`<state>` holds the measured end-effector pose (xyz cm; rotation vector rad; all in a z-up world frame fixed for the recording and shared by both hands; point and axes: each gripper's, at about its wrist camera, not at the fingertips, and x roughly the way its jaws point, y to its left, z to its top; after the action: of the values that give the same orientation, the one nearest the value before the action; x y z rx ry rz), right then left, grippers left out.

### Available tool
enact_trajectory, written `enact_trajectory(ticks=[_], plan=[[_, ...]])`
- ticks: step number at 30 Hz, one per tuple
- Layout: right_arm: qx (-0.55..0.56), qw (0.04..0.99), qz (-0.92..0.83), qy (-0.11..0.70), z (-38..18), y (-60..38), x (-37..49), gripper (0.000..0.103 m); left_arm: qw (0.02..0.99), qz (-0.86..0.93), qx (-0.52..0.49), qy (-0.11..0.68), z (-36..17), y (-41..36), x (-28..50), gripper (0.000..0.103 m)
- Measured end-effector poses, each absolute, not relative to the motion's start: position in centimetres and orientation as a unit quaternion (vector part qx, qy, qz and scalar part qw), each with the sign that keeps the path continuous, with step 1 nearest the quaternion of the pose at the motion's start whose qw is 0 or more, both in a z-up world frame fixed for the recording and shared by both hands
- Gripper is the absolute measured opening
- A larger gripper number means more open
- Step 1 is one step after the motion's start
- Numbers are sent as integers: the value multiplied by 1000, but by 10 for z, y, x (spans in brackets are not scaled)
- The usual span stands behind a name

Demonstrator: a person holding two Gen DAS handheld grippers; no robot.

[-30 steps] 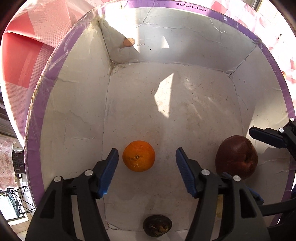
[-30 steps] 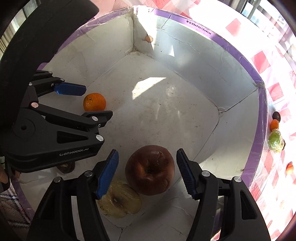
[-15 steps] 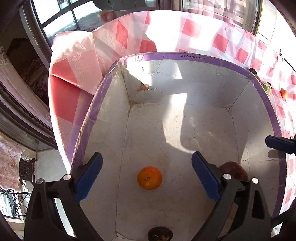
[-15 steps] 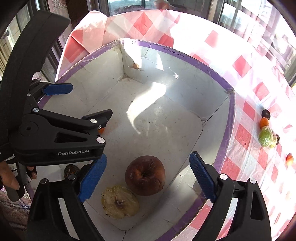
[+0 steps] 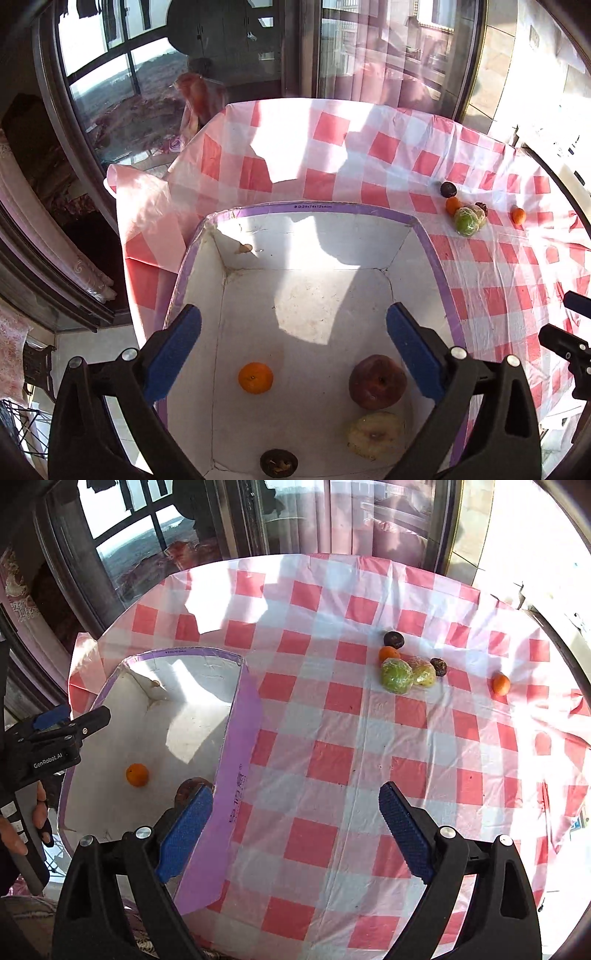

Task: Organize fruits
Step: 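Move both tools back toward the remaining fruits on the tablecloth, then grasp another orange with the right tool while the left tool grasps the wrapped green guava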

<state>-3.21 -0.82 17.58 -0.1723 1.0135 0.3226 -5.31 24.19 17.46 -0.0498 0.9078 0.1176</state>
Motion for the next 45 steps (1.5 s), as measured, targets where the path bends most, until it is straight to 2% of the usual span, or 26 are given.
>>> enact_trajectory(ticks=[3, 7, 10, 18, 29, 34, 37, 45], plan=[[-131, 878, 105, 449, 177, -40, -45, 88, 911, 31, -18, 411, 179, 229, -51, 100], [-66, 892, 69, 442, 159, -94, -48, 88, 937, 4, -45, 346, 181, 213, -45, 101], [-9, 893, 15, 450, 132, -136, -41, 88, 939, -4, -72, 335, 179, 193, -34, 101], [49, 868, -50, 491, 80, -210, -3, 88, 922, -67, -64, 376, 167, 98, -5, 101], [-2, 853, -28, 520, 46, -254, 64, 88, 886, -97, 2, 453, 96, -33, 57, 101], [-1, 871, -22, 492, 40, -275, 102, 87, 880, -55, 12, 472, 54, -51, 95, 101], [2, 872, -26, 488, 33, -285, 135, 81, 877, -23, 8, 480, 33, -51, 120, 101], [35, 881, -45, 469, 18, -306, 224, 71, 883, 44, -21, 468, 9, -39, 171, 101]])
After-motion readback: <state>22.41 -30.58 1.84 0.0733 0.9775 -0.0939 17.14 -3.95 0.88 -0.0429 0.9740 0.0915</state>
